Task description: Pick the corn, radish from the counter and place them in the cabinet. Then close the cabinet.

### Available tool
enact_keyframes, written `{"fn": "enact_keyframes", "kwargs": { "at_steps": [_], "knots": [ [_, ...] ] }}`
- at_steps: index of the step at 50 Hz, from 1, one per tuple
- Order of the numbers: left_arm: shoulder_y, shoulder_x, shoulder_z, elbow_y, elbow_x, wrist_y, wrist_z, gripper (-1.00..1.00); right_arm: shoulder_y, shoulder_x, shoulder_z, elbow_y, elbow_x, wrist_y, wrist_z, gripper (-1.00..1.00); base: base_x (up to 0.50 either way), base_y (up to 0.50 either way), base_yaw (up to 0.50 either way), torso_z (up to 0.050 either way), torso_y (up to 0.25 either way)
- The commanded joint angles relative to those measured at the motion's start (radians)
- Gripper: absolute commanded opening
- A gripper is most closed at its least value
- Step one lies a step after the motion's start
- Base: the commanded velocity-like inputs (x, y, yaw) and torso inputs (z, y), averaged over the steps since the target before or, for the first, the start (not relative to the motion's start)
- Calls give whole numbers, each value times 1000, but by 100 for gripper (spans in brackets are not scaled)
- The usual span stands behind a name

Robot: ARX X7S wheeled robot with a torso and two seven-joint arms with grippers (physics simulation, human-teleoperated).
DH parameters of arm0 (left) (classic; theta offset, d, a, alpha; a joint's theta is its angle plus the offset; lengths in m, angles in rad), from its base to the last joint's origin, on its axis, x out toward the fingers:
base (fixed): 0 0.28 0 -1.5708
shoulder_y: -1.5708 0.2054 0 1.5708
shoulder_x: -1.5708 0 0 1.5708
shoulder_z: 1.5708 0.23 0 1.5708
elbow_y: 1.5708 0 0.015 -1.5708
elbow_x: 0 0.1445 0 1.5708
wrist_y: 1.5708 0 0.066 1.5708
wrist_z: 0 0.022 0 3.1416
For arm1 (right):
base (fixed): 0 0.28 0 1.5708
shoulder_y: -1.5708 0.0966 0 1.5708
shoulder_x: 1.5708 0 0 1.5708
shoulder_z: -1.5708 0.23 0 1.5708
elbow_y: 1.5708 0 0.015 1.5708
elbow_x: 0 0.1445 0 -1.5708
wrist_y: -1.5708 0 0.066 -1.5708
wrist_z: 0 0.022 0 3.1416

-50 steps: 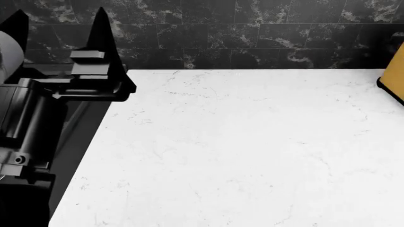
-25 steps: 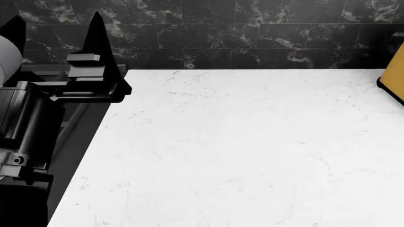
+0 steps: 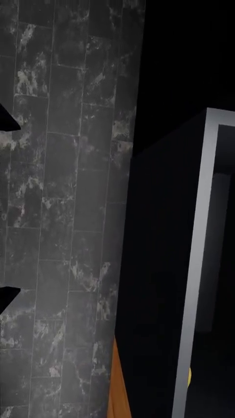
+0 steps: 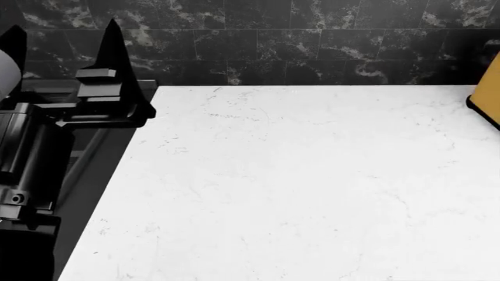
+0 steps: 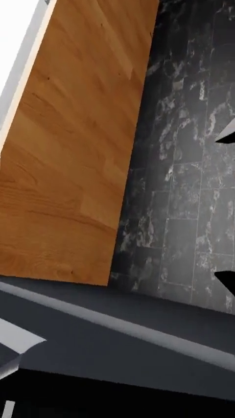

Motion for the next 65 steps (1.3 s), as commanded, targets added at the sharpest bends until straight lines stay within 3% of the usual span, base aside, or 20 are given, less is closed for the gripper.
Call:
{"fn": "enact_keyframes", "kwargs": {
  "at_steps": [1,18,41,57,65],
  "knots": [
    [14,-11,4,-4,7,16,4,100,18,-88,53,40,40,-78,-142,100,0,0,0,0,0],
    [35,-22,18,-4,28,40,14,100,-23,-8,139,-199,227,-133,-198,100,-1,0,0,1,2],
    [51,-42,27,-7,28,64,7,100,1,-115,147,-307,254,-142,-235,100,1,0,1,3,3],
    [52,-50,40,-13,24,76,1,100,21,43,237,-440,488,-111,-293,100,1,1,1,3,5],
    [63,-51,52,-14,43,86,11,100,37,38,254,-497,520,-109,-333,100,0,0,0,1,8]
  ]
}}
